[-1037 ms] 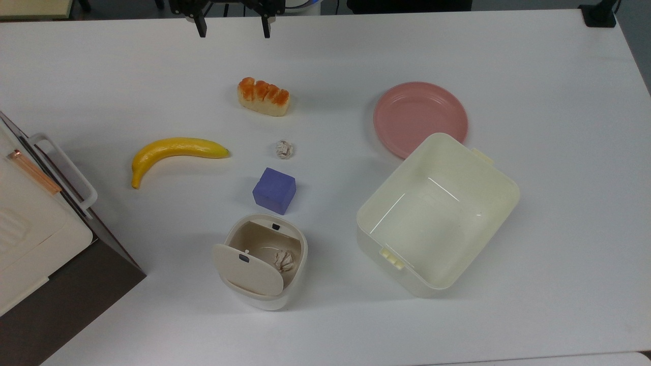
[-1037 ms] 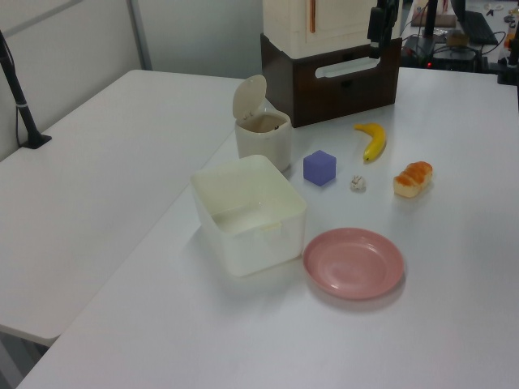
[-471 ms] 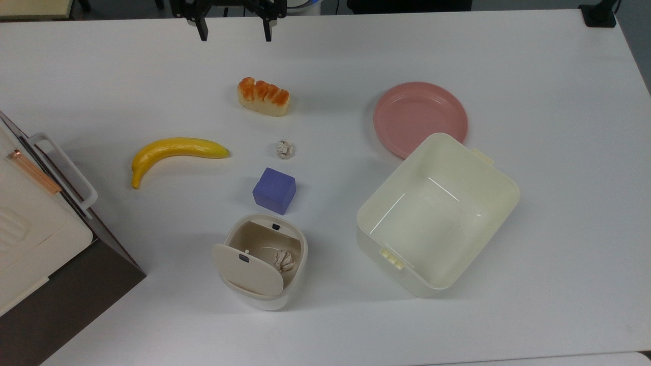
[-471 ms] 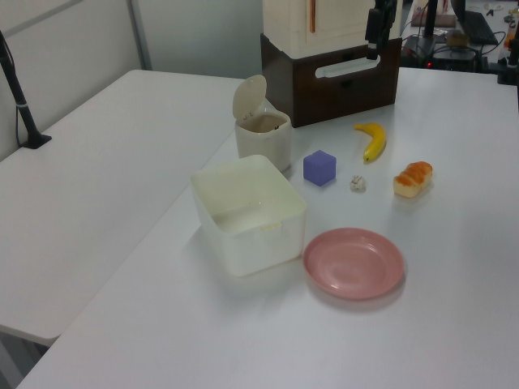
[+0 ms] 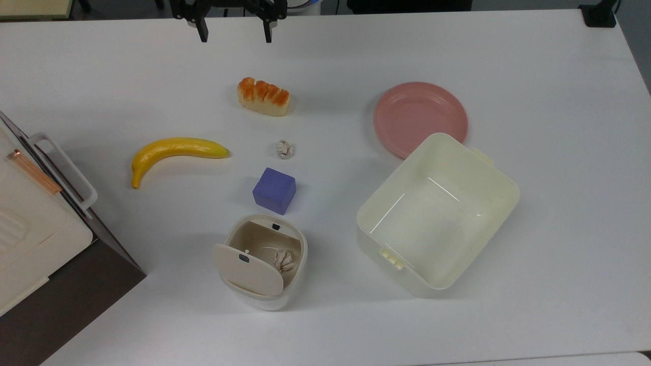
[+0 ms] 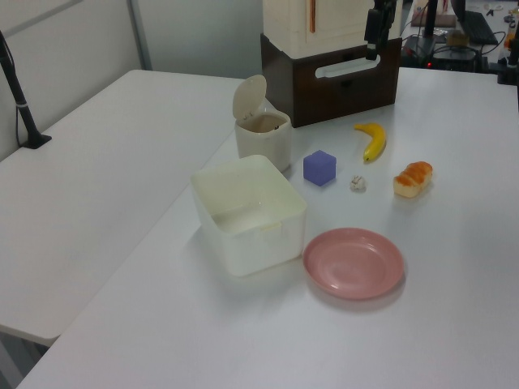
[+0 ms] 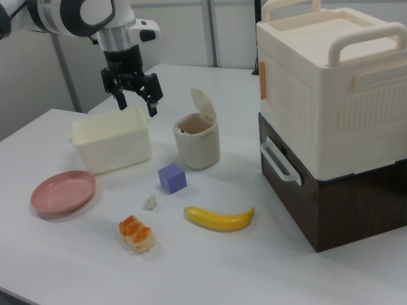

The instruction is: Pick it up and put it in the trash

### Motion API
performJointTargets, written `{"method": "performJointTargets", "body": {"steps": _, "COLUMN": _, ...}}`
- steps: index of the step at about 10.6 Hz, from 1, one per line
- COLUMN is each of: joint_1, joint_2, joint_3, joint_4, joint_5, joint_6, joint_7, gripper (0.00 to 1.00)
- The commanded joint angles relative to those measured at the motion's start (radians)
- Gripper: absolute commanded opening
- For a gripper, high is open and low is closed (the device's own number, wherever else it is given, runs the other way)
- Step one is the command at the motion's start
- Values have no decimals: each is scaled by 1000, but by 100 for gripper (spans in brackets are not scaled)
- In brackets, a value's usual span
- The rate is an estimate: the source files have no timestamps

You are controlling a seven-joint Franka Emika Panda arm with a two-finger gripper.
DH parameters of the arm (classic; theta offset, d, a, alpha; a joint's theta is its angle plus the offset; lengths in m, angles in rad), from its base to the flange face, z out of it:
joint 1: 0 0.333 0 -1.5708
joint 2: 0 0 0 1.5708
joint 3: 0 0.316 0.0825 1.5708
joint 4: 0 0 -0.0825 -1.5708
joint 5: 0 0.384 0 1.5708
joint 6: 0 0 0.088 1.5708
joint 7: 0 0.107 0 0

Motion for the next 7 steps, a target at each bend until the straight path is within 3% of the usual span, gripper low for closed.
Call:
{"method": "performJointTargets", "body": {"steps": 1, "joint_1": 7, "joint_2": -20, "joint_3": 4, "joint_4": -35, "joint_5": -16, "joint_6": 32, "joint_7": -6, "gripper": 100}}
{"method": "performJointTargets", "body": {"steps": 3, "joint_1": 6, "joint_2": -17, "joint_3": 7, "joint_4": -36, "joint_5": -16, "joint_6": 32, "joint_7": -5, "gripper": 100}}
{"method": "performJointTargets", "body": {"steps": 5, "joint_1": -14, "joint_2": 0, "joint_3": 76, "joint_4": -90, "joint_5": -18, "joint_6": 64, "joint_7": -3, "gripper": 100}}
{"method": "performJointTargets", "body": {"steps": 7, "joint_1": -58, "joint_2": -17, "joint_3": 169, "joint_4": -234, "joint_5": -19, "joint_6": 239, "joint_7": -3, "gripper": 100}}
